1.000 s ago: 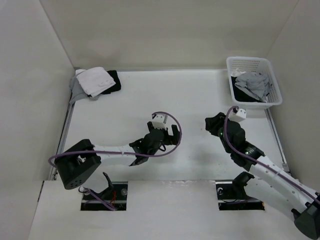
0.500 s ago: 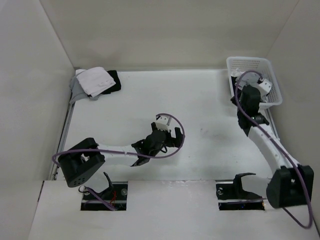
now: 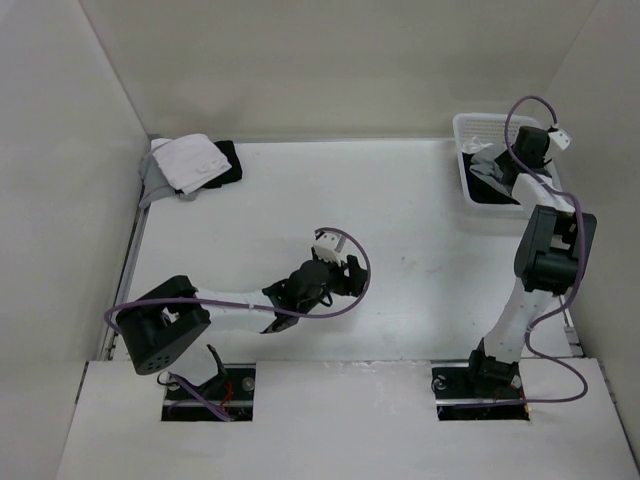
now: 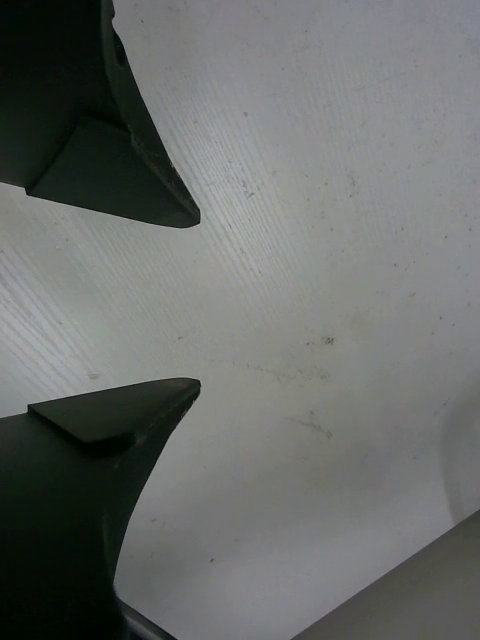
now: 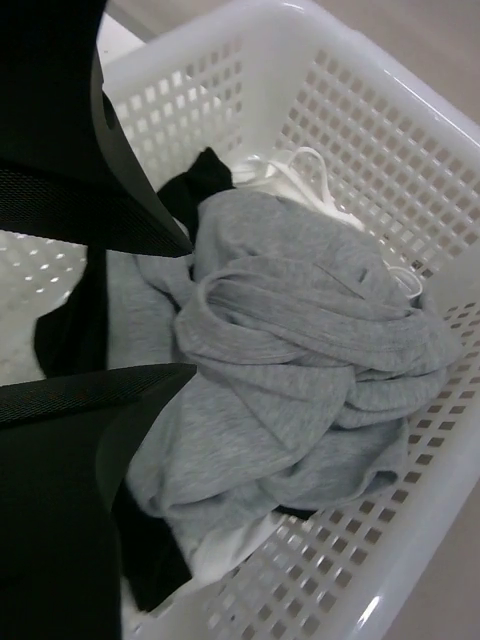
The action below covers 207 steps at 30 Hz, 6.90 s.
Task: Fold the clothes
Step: Grab the tank top from the pile, then move the tank top to the center of the board, then flatten the tank top out
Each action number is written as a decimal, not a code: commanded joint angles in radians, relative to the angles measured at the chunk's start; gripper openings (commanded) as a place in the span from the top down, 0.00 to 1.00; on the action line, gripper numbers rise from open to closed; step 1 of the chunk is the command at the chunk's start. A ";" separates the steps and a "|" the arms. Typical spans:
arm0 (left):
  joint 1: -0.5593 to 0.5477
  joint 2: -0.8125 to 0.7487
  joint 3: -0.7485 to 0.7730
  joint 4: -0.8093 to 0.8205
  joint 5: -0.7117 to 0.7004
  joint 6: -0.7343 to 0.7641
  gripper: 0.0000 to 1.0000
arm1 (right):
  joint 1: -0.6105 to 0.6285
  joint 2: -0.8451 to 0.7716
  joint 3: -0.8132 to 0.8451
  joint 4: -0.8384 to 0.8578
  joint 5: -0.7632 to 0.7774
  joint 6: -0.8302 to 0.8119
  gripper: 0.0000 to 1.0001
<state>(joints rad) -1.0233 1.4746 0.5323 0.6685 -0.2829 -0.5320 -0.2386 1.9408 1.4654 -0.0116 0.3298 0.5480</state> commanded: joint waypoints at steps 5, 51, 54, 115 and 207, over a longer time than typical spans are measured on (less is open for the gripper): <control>0.007 0.006 0.001 0.069 0.033 0.001 0.36 | -0.026 0.125 0.179 -0.068 -0.098 0.017 0.50; 0.387 -0.383 -0.112 -0.110 -0.013 -0.198 0.35 | 1.049 -1.032 -0.466 0.308 0.102 -0.183 0.90; 0.517 -0.526 -0.136 -0.248 -0.012 -0.249 0.33 | 1.202 -1.043 -0.689 0.282 0.184 -0.055 0.86; 0.357 0.445 0.743 -0.397 0.189 0.135 1.00 | 0.473 -0.339 -0.559 -0.019 -0.126 0.098 0.57; 0.752 -0.251 0.367 -0.305 0.157 -0.367 0.99 | 0.687 -0.194 0.474 -0.257 -0.208 -0.023 1.00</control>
<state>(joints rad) -0.3256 1.1748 0.6998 0.1936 -0.1360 -0.8703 0.4870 1.8187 1.7535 -0.3389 0.1581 0.5701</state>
